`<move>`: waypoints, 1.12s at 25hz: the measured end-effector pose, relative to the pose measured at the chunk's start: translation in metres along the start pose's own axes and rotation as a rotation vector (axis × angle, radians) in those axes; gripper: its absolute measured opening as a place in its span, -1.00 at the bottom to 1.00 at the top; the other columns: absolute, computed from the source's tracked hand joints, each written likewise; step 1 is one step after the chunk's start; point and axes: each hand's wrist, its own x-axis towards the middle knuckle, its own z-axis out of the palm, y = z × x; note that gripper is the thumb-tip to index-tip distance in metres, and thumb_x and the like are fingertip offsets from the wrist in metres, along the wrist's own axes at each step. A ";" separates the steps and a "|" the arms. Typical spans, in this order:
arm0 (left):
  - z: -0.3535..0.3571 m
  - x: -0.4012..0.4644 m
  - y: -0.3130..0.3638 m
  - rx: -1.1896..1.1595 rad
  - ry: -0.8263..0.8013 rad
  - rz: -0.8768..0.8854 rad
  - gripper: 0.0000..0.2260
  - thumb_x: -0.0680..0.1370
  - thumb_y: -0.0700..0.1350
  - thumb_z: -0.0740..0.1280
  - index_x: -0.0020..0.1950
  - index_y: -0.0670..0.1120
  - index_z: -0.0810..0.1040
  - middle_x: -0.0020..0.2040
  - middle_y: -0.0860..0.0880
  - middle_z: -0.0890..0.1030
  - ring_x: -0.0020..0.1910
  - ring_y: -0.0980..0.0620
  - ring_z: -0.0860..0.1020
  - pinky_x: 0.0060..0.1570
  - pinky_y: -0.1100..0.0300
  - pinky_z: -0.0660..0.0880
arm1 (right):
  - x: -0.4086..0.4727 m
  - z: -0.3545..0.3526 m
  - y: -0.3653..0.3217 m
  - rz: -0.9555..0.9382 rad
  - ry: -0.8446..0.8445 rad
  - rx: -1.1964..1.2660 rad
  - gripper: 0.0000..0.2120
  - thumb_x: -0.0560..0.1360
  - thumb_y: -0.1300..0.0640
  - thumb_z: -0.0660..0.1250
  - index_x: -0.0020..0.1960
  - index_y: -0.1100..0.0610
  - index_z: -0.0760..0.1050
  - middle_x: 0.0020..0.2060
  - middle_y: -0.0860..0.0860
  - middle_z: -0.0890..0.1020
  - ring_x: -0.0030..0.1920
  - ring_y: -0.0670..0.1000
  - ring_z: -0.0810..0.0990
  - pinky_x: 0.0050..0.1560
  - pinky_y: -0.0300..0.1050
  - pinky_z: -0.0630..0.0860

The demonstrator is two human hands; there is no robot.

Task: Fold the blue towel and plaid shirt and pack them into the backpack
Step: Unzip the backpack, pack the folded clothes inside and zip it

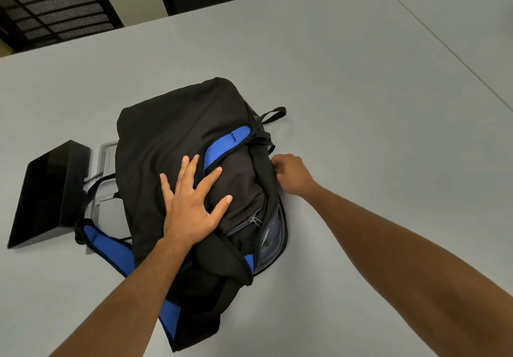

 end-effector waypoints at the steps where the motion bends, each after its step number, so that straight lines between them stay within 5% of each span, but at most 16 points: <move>1: -0.002 0.001 0.000 -0.013 -0.026 -0.015 -0.42 0.46 0.35 0.19 0.43 0.17 0.39 0.58 -0.08 0.13 0.59 -0.01 -0.07 0.44 -0.37 -0.14 | -0.002 0.001 -0.002 -0.023 0.021 -0.065 -0.82 0.44 0.42 0.20 -0.10 0.30 0.56 -0.20 0.13 0.63 -0.23 0.06 0.50 -0.28 -0.20 0.37; 9: -0.016 0.010 0.005 -0.043 -0.228 -0.102 -0.31 0.39 0.50 0.16 0.47 0.27 0.27 0.61 -0.03 -0.02 0.58 0.03 -0.19 0.43 -0.38 -0.20 | -0.038 -0.003 0.001 -0.074 0.026 -0.349 -0.87 0.56 0.26 0.21 -0.03 0.18 0.54 -0.11 0.05 0.59 -0.15 0.12 0.54 -0.21 -0.06 0.42; 21: -0.018 0.012 0.013 0.000 -0.276 -0.127 -0.40 0.46 0.34 0.29 0.47 0.24 0.29 0.61 -0.04 -0.04 0.58 0.00 -0.21 0.41 -0.41 -0.22 | -0.125 0.021 0.035 -0.170 0.051 -0.386 -0.86 0.64 0.23 0.15 0.01 0.16 0.49 -0.14 0.01 0.46 -0.19 0.00 0.38 -0.26 -0.14 0.27; 24: -0.018 0.013 0.016 -0.007 -0.285 -0.142 -0.40 0.46 0.34 0.30 0.46 0.25 0.29 0.61 -0.04 -0.03 0.58 0.00 -0.20 0.41 -0.41 -0.22 | -0.148 0.036 0.043 -0.204 0.127 -0.352 -0.89 0.55 0.32 0.28 -0.10 0.16 0.48 -0.25 -0.07 0.37 -0.27 -0.03 0.34 -0.40 -0.31 0.08; 28: -0.021 0.014 0.019 -0.022 -0.296 -0.165 -0.41 0.46 0.31 0.33 0.46 0.25 0.30 0.61 -0.03 -0.04 0.58 0.00 -0.20 0.40 -0.42 -0.22 | -0.162 0.049 0.038 -0.209 0.160 -0.398 -0.65 0.22 0.43 0.54 -0.25 0.09 0.46 -0.39 -0.07 0.44 -0.39 -0.11 0.25 -0.39 -0.43 -0.09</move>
